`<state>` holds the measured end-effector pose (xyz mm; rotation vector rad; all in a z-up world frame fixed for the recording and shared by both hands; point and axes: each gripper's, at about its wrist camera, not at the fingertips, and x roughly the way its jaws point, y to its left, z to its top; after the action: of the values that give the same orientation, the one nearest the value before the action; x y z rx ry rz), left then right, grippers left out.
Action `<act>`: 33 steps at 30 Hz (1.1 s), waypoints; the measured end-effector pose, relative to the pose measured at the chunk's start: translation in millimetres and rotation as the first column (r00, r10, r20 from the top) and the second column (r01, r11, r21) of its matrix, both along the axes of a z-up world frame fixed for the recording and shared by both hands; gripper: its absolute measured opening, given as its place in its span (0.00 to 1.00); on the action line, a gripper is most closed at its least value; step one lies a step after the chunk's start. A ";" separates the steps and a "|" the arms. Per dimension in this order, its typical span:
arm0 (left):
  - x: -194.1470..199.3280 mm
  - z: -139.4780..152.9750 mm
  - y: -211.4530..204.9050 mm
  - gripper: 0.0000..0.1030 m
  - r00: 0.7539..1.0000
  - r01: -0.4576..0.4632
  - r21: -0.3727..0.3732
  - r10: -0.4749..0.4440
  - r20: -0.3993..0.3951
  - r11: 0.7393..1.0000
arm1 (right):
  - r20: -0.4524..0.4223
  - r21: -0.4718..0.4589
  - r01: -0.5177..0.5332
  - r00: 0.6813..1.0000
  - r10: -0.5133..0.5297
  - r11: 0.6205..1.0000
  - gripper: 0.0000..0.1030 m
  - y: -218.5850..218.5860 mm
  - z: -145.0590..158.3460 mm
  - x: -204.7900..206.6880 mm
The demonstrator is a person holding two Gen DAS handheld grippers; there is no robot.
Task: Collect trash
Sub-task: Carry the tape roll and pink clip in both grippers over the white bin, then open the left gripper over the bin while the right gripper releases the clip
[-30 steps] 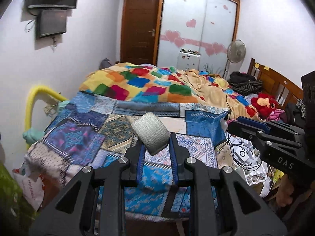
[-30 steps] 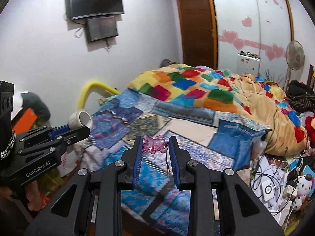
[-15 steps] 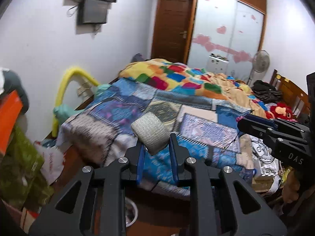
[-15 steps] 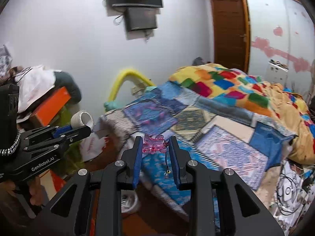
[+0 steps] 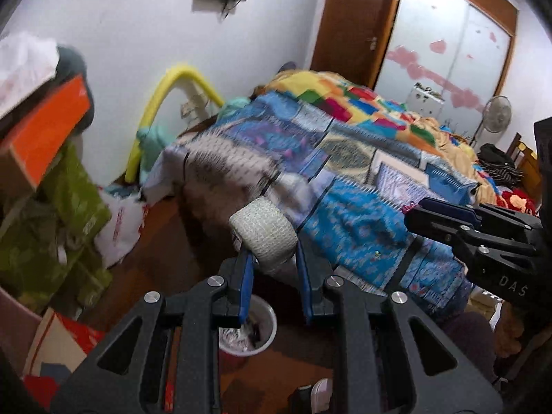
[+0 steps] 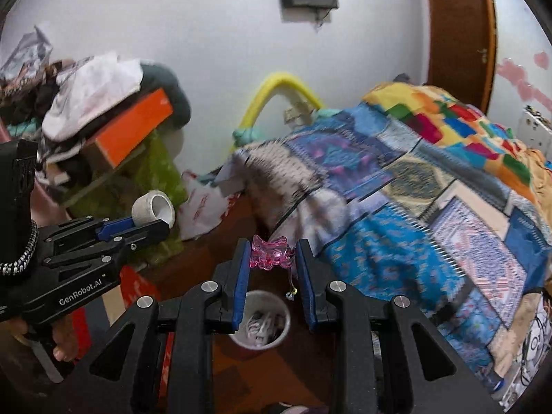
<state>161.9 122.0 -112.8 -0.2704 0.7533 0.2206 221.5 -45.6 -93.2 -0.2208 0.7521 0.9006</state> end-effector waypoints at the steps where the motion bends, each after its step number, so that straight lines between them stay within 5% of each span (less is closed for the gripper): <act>1: -1.0 -10.5 5.6 0.22 1.000 -0.007 -0.014 0.007 -0.022 1.000 | -0.012 -0.017 -0.010 1.000 0.010 1.000 0.24 7.8 -7.5 -0.3; 13: 7.4 -112.9 30.9 0.22 0.970 -0.053 -0.116 0.023 -0.240 0.992 | -0.182 -0.191 -0.103 0.981 0.067 0.976 0.24 71.2 -101.6 5.5; 22: 25.1 -195.6 41.2 0.22 0.909 -0.089 -0.216 -0.009 -0.416 0.972 | -0.354 -0.300 -0.190 0.932 0.076 0.935 0.24 106.8 -174.8 24.9; 33: 47.5 -230.8 55.8 0.22 0.869 -0.140 -0.298 -0.027 -0.494 0.944 | -0.484 -0.294 -0.245 0.872 0.078 0.924 0.26 126.7 -201.3 47.1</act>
<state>209.4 177.8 -343.7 -0.5650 1.2976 0.2236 268.6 81.1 -294.5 -0.3932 1.3639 0.9918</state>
